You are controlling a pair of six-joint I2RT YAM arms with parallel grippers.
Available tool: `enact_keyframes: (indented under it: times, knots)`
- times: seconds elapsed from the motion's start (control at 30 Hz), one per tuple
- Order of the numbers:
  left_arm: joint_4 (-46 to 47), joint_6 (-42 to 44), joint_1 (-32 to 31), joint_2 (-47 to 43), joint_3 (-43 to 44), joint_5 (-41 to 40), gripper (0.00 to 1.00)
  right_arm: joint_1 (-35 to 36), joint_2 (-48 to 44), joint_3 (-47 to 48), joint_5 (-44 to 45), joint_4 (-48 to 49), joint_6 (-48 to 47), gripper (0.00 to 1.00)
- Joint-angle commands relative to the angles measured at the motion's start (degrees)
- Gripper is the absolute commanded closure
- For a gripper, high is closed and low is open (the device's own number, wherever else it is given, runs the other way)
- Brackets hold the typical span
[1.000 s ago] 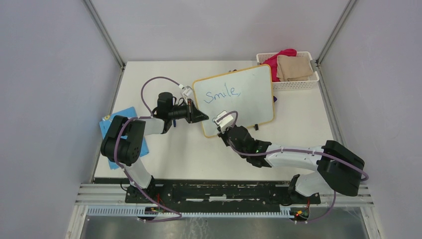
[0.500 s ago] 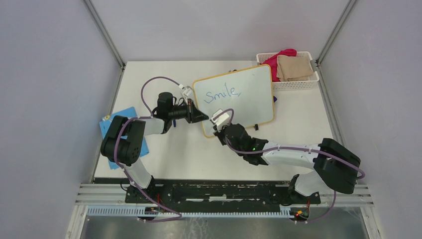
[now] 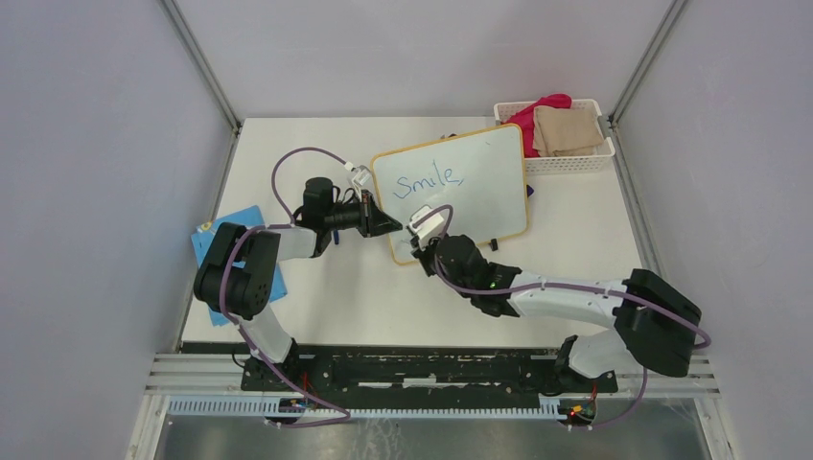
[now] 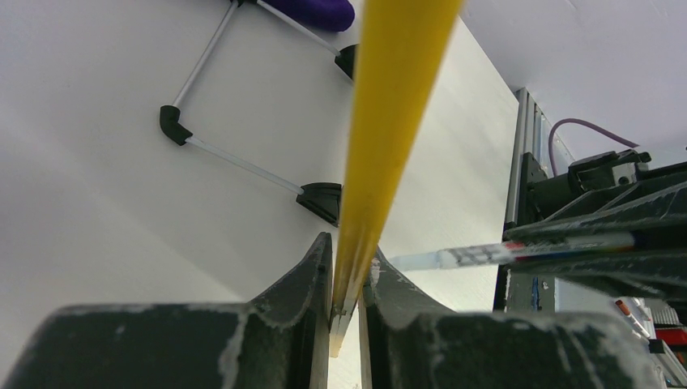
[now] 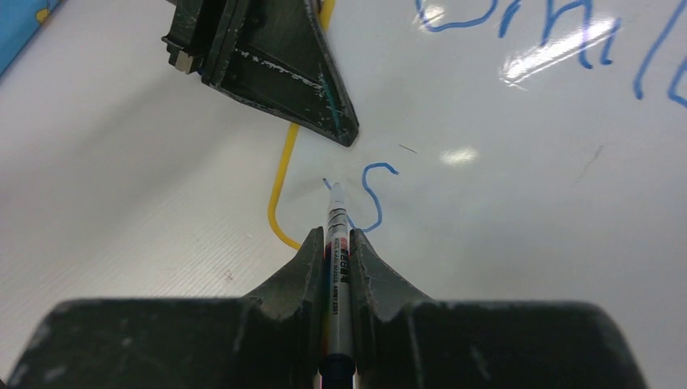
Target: Write a sentence on the whiteboard
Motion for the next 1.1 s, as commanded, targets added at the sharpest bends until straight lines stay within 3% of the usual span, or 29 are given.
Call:
enact_keyframes:
  times: [0.0, 0.23, 0.47, 1.07]
  knots:
    - [-3.7, 3.15, -0.02, -0.72, 0.53, -5.29, 0.98, -1.73, -8.12, -2.61, 2.18, 1.68, -0.38, 1.0]
    - [-3.87, 3.27, -0.05, -0.68, 0.57, -5.27, 0.98, -6.72, -12.07, -4.21, 1.34, 1.16, -0.85, 1.0]
    - [-4.08, 3.36, -0.05, -0.59, 0.57, -5.26, 0.98, -6.83, -9.71, -1.74, -2.22, 1.64, -0.74, 1.0]
    - [-4.05, 3.35, -0.04, -0.46, 0.6, -5.26, 0.98, -6.86, -4.65, 0.11, 0.64, 2.12, -0.27, 1.0]
